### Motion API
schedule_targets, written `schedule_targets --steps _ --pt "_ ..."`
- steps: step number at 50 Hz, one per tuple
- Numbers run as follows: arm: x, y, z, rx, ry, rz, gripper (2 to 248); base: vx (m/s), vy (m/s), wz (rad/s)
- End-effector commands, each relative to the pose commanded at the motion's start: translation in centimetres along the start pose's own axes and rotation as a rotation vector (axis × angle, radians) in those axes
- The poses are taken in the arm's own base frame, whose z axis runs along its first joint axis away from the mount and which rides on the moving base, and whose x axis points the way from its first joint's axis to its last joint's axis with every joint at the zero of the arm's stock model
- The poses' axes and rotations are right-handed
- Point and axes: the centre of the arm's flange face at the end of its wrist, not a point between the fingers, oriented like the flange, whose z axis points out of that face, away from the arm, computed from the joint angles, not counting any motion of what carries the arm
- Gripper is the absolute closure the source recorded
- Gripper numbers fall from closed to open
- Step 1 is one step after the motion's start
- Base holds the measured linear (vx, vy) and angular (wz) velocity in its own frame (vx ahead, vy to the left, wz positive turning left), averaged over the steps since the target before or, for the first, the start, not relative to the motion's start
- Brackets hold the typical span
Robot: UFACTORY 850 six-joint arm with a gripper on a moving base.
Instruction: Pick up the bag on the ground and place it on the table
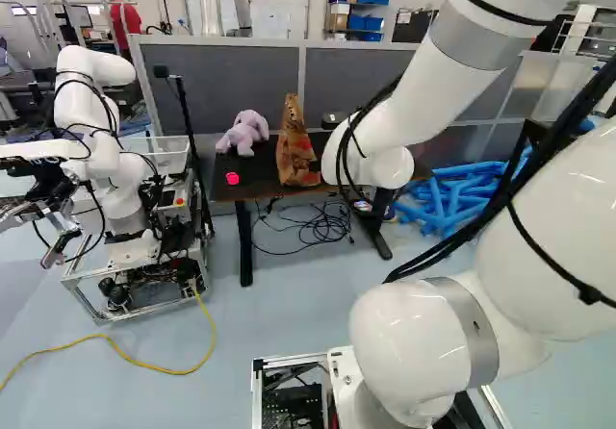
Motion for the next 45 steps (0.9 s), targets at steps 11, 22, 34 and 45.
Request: schedule_targets --steps 11,22,34,45 --pt "-1.7 0.0 -1.0 0.001 0.046 0.002 3 0.0 0.0 0.0" --pt "-3.1 0.1 -1.9 0.002 0.085 0.005 3 0.0 0.0 0.0" --pt "-4.3 0.1 -2.7 0.004 0.119 0.007 3 0.0 0.0 0.0" --pt "-5.2 0.1 -3.3 0.006 0.142 0.008 3 0.0 0.0 0.0"
